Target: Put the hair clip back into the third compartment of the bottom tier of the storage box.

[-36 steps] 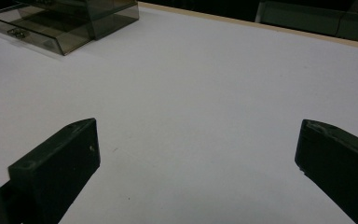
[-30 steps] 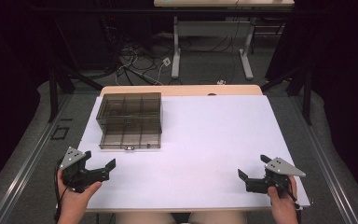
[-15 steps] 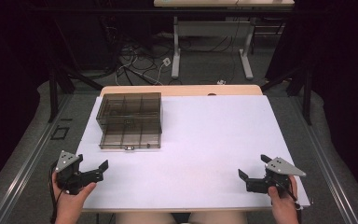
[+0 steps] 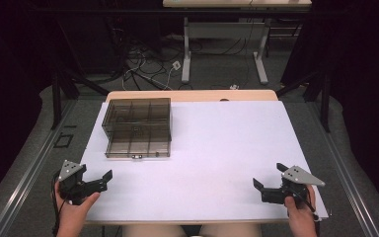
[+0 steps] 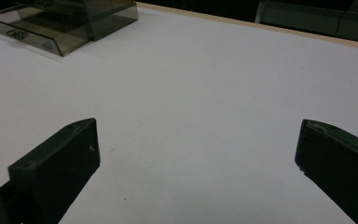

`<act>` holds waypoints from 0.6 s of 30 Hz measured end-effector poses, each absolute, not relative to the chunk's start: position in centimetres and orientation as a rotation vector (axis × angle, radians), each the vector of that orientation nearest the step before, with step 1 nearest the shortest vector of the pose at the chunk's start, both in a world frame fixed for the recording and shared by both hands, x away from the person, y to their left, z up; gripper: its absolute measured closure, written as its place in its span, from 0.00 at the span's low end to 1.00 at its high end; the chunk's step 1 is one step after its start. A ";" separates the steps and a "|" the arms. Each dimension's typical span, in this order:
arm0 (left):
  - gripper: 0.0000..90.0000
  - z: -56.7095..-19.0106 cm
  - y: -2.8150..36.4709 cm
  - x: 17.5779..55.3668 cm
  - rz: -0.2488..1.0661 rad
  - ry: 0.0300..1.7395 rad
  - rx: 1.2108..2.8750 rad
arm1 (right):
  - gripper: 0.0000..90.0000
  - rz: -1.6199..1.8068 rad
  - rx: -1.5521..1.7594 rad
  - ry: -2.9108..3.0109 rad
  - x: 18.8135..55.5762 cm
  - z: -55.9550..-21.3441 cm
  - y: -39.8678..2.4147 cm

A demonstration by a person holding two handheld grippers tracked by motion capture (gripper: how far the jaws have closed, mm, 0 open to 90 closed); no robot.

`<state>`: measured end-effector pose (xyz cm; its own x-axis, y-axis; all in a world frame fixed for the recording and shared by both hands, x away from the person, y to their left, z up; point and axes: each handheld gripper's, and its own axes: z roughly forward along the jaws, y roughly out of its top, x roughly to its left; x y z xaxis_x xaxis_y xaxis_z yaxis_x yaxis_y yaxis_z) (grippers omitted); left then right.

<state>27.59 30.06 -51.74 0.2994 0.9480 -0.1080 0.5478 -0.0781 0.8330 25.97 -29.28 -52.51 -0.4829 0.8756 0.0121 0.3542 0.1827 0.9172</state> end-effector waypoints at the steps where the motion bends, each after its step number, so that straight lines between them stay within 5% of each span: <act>1: 0.01 -51.8 30.1 27.6 0.604 1.364 1.731 | 0.00 1.271 1.157 1.937 26.0 -52.5 -29.3; 18: 0.02 -52.2 30.8 28.1 0.576 1.404 1.693 | 0.00 1.284 1.180 1.935 26.4 -52.9 -29.3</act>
<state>28.07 30.80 -52.18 0.2663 0.9505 -0.1602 0.5639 -0.0188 0.8256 26.41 -29.30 -52.88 -0.4776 0.8779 0.0348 0.3734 0.1669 0.9125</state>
